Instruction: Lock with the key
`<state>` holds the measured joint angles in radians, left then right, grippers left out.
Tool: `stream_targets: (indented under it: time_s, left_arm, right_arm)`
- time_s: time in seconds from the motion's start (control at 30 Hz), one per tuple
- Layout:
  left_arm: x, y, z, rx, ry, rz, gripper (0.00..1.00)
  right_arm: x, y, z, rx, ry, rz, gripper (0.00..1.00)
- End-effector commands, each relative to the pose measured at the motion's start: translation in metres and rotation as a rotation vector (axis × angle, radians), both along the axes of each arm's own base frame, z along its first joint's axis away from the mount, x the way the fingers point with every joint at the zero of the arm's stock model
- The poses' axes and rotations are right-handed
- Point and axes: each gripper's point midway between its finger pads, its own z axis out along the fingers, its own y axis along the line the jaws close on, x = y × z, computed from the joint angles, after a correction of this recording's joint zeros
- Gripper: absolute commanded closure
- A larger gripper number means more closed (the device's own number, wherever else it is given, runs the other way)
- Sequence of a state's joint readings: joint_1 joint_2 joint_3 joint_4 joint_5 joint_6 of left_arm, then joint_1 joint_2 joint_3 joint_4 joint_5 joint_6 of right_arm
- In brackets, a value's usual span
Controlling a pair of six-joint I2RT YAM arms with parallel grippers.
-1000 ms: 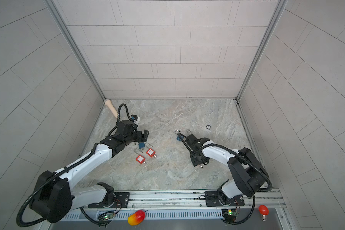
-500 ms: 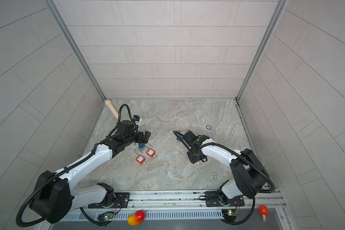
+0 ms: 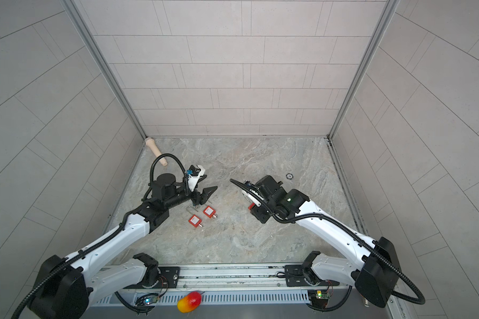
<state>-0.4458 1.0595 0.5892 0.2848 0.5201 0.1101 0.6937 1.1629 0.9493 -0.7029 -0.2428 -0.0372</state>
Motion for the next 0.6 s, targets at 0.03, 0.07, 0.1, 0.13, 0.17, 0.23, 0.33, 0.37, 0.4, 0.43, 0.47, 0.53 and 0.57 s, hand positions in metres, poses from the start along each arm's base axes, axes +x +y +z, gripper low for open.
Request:
stream_targets:
  time_s: [0.03,0.07,0.1,0.13,0.17,0.23,0.33,0.37,0.4,0.43,0.47,0.53,0.57]
  left_arm:
    - [-0.03,-0.025,0.03,-0.108,-0.12,-0.225,0.28]
    - [-0.034,-0.029,0.032,-0.123,-0.116,-0.252,0.29]
    - [-0.035,-0.032,0.033,-0.132,-0.109,-0.267,0.3]
    - [-0.037,-0.034,0.034,-0.136,-0.105,-0.283,0.3]
    - [-0.04,-0.037,0.034,-0.137,-0.1,-0.305,0.3]
    - [-0.045,-0.043,0.032,-0.138,-0.082,-0.343,0.31]
    - [-0.052,-0.052,0.032,-0.141,-0.059,-0.402,0.32]
    - [-0.054,-0.054,0.032,-0.141,-0.053,-0.416,0.33]
    - [-0.056,-0.057,0.032,-0.14,-0.049,-0.43,0.33]
    - [-0.059,-0.06,0.031,-0.137,-0.045,-0.45,0.33]
    - [-0.062,-0.062,0.033,-0.138,-0.045,-0.468,0.34]
    - [-0.064,-0.066,0.034,-0.134,-0.038,-0.491,0.34]
    - [-0.065,-0.068,0.033,-0.124,-0.035,-0.501,0.35]
  right_arm:
    - [-0.009,0.017,0.014,0.058,-0.041,0.155,0.74]
    - [-0.01,0.021,0.016,0.071,-0.046,0.18,0.76]
    - [-0.01,0.023,0.018,0.077,-0.056,0.191,0.76]
    - [-0.011,0.024,0.02,0.08,-0.063,0.203,0.77]
    - [-0.013,0.026,0.022,0.084,-0.072,0.231,0.77]
    - [-0.018,0.031,0.026,0.096,-0.092,0.297,0.77]
    - [-0.019,0.033,0.03,0.102,-0.116,0.321,0.77]
    - [-0.019,0.033,0.031,0.102,-0.12,0.326,0.77]
    - [-0.019,0.033,0.032,0.101,-0.123,0.331,0.78]
    - [-0.019,0.033,0.033,0.099,-0.125,0.338,0.78]
    - [-0.02,0.034,0.033,0.099,-0.129,0.344,0.78]
    - [-0.02,0.034,0.034,0.099,-0.137,0.351,0.78]
    - [-0.02,0.035,0.035,0.102,-0.14,0.357,0.79]
